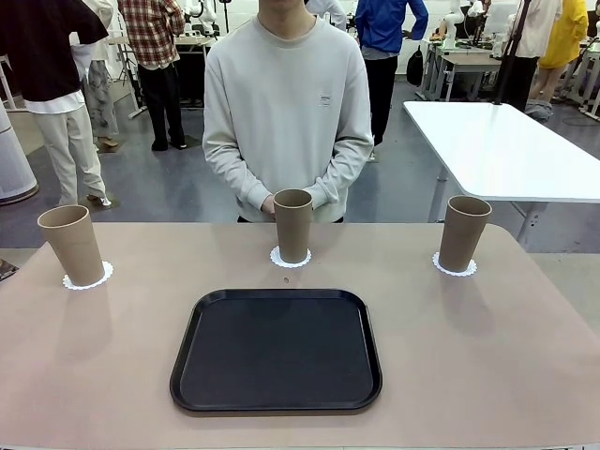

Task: Place coasters on the table and set cups on them.
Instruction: Take one Reusable plastic cup from the Flat Tray and place it on a coaster set by the human.

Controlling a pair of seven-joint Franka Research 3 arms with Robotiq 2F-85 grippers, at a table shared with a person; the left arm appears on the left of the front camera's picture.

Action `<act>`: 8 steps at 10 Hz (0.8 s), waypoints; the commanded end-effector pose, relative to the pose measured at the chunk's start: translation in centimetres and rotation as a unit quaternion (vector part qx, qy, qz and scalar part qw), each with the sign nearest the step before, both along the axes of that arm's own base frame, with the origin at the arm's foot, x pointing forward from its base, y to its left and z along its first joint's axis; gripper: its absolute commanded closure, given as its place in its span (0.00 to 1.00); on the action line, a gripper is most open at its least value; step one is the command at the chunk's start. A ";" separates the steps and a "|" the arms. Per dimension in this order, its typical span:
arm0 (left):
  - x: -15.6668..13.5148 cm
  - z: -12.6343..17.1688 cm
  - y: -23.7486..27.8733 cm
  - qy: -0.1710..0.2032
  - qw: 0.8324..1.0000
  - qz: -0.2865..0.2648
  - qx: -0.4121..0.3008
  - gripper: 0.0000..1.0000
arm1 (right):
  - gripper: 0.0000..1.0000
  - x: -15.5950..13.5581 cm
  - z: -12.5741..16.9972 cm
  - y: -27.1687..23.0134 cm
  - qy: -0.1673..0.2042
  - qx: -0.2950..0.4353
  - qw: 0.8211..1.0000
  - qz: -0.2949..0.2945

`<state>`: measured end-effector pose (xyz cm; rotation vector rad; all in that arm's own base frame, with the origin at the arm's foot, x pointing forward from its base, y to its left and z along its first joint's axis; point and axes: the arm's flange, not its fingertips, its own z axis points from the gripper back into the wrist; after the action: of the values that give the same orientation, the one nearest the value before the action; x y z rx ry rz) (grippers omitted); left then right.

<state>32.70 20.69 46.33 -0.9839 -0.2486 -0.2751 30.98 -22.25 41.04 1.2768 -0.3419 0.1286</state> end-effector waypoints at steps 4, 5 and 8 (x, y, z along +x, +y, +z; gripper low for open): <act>0.2 -0.7 9.9 0.003 0.996 0.022 -0.082 0.00 | 0.00 -0.1 -0.1 0.0 -0.003 0.004 1.000 -0.001; 0.5 -1.0 10.2 0.009 0.995 0.027 -0.094 0.00 | 0.00 -0.1 -0.1 0.0 -0.003 0.004 1.000 -0.001; 0.9 -2.1 9.5 -0.006 0.993 0.037 -0.114 0.00 | 0.00 -0.1 -0.1 0.0 -0.003 0.004 1.000 -0.001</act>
<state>33.55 30.17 43.82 -1.1986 -0.2867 -0.1695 30.98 -22.25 41.04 1.2766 -0.3420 0.1286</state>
